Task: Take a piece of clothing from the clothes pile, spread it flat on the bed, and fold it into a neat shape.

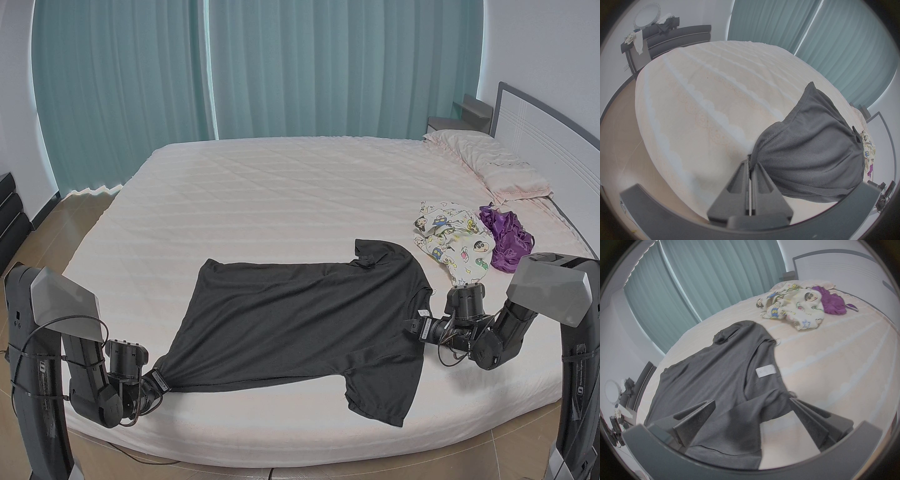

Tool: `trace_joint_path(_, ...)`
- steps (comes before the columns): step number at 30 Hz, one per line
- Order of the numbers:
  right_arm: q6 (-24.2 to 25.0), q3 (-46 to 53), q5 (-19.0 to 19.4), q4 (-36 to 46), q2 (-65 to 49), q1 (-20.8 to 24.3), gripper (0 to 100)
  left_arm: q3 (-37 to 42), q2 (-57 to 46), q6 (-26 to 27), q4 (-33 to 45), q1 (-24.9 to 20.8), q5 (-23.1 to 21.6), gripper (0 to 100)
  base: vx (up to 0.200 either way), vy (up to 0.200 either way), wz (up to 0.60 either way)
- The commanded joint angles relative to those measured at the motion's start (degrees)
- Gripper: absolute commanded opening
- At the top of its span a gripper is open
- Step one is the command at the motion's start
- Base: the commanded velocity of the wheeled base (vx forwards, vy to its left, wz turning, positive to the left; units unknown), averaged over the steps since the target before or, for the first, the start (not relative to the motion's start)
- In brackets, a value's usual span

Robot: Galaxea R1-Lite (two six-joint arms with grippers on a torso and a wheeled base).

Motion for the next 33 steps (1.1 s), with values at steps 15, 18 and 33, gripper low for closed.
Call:
trace_joint_path(15,10.0,28.0,0.0,-8.1,-9.2,7.9,100,-0.2,0.2,-0.2,0.0,0.0,-0.1,0,0.000,0.000,0.00)
trace_joint_path(18,15.0,30.7,-0.2,-9.2,-5.6,11.9,100,-0.2,0.2,-0.3,0.0,0.0,-0.1,0,0.000,0.000,0.00)
trace_joint_path(33,18.0,30.0,-5.0,-17.5,2.1,20.7,100,-0.2,0.3,-0.3,0.0,0.0,-0.1,0,0.000,0.000,0.00)
